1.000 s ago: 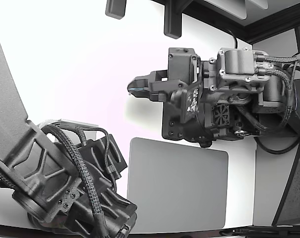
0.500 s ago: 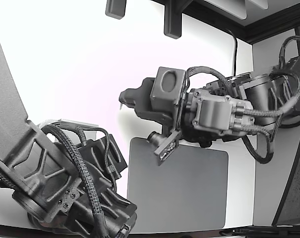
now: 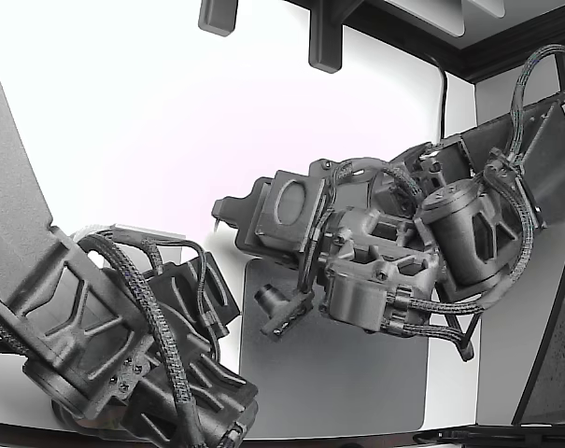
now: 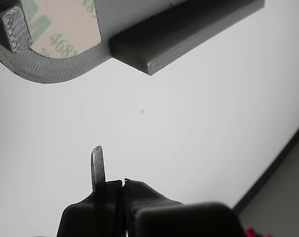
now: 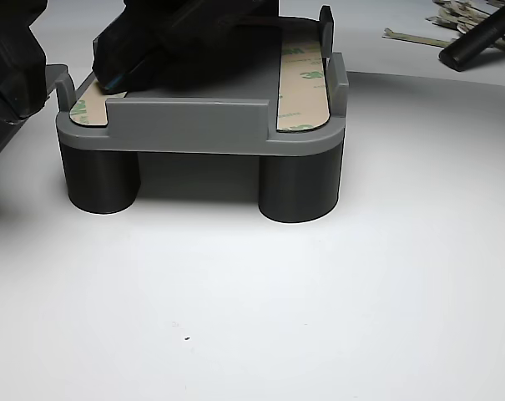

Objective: Peel off protective film from adhesive tape.

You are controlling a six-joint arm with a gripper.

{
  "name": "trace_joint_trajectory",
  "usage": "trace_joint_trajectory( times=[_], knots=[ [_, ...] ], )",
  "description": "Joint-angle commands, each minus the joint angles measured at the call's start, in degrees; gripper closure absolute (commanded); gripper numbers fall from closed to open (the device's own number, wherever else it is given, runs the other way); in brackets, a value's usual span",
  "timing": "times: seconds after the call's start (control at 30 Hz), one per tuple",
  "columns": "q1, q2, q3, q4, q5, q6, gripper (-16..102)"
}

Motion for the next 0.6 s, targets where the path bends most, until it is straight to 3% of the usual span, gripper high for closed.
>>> trace_joint_trajectory(
  times=[0.0,0.57],
  knots=[
    [0.4,0.8,-0.5,-1.1,1.4,-0.4,97],
    [0.9,-2.5,0.6,-7.5,1.6,-3.3,97]
  ],
)
